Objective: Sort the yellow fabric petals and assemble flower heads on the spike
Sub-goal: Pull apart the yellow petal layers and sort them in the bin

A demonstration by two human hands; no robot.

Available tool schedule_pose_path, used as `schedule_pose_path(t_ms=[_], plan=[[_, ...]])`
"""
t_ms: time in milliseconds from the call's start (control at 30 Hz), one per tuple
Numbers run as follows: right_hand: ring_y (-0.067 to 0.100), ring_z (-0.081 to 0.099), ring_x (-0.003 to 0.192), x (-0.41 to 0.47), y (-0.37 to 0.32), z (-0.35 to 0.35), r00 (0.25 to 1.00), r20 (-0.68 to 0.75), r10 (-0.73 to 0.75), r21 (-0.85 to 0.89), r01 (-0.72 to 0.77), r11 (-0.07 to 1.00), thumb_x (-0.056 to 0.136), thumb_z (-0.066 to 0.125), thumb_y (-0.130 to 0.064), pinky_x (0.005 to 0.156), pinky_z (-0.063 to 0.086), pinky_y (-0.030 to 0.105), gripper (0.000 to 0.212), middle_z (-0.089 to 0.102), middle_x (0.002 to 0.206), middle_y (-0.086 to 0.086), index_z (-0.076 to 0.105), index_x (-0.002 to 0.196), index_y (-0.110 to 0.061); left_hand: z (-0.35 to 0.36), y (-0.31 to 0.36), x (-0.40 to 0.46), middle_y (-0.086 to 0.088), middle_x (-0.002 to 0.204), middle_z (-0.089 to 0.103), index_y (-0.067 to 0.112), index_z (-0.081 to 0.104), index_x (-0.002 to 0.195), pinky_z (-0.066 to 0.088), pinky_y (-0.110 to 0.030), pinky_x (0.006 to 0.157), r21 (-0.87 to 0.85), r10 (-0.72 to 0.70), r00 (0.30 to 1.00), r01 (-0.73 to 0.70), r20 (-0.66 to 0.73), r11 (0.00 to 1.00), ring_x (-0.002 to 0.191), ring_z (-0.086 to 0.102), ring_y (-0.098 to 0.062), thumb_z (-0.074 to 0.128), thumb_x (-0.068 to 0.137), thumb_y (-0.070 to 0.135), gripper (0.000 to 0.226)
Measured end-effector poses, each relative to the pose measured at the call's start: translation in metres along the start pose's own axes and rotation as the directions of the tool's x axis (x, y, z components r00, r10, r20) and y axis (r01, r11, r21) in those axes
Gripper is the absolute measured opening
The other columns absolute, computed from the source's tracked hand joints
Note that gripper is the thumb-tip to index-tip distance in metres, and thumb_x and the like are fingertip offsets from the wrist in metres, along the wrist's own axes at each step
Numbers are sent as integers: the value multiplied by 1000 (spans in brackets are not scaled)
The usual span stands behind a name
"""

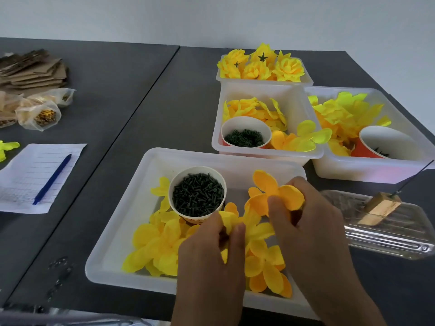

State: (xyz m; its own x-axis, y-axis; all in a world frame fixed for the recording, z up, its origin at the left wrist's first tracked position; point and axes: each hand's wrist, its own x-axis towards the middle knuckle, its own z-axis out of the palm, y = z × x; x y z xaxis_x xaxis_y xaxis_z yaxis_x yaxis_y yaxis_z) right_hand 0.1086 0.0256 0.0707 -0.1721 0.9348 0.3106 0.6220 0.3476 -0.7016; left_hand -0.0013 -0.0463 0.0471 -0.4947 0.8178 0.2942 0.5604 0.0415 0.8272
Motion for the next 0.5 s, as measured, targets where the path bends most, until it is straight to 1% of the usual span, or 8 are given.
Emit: schedule_pose_path(t_ms=[100,167,233,300,367,433,467,500], plan=[[11,53,52,7,0,-2,995,84,62,143,-73,987,85,49,-40,42,41,22,24,56,60,-7,46,67,-24,-3,1,2,22,65,67,25,57,73,42,-3,58,-47,8,1000,-8,-3,999,64,62,11,48,94,36,25],[15,53,46,8,0,-1,981,144,134,312,-173,934,84,52,-36,41,45,23,26,55,55,-5,47,66,-18,-2,1,2,28,66,68,26,56,78,44,-4,58,-112,-21,1000,23,22,993,62,64,10,43,97,40,27],[13,56,48,4,-1,2,965,194,176,433,-245,867,87,57,-30,42,46,19,25,57,56,-5,49,67,-17,-2,-2,1,19,64,70,25,57,80,48,-9,56,-163,-94,995,95,16,982,59,66,3,44,95,39,25],[11,60,56,-4,-2,7,967,198,160,451,-235,861,88,58,-29,43,49,19,19,59,63,-5,53,70,-24,-3,-5,2,9,63,70,24,59,77,53,-25,57,-172,-161,987,162,16,972,59,66,-7,44,94,49,34],[12,60,58,-12,-3,12,978,167,126,421,-186,888,87,60,-31,43,50,22,14,60,67,-4,53,74,-30,-4,-5,3,13,59,65,24,56,66,47,-20,50,-165,-171,985,169,1,972,56,61,-6,37,87,65,50],[16,57,55,-17,-4,15,989,120,88,373,-127,919,84,61,-34,42,50,31,14,59,67,-1,51,74,-29,-5,-3,5,18,53,60,23,54,57,41,-13,49,-155,-166,986,166,14,974,53,57,-1,41,81,72,56],[17,54,54,-19,-4,16,993,98,62,357,-93,929,83,62,-34,45,50,37,17,57,65,-1,50,73,-27,-5,-2,5,15,53,60,20,56,56,41,-15,49,-140,-159,987,162,33,977,52,57,-3,44,78,74,59],[16,53,53,-21,-4,18,997,77,29,340,-54,939,84,64,-32,47,50,38,21,55,63,-2,48,71,-25,-5,-2,5,10,54,61,18,58,57,42,-20,49,-130,-148,988,153,51,980,51,56,-7,46,74,72,58]])
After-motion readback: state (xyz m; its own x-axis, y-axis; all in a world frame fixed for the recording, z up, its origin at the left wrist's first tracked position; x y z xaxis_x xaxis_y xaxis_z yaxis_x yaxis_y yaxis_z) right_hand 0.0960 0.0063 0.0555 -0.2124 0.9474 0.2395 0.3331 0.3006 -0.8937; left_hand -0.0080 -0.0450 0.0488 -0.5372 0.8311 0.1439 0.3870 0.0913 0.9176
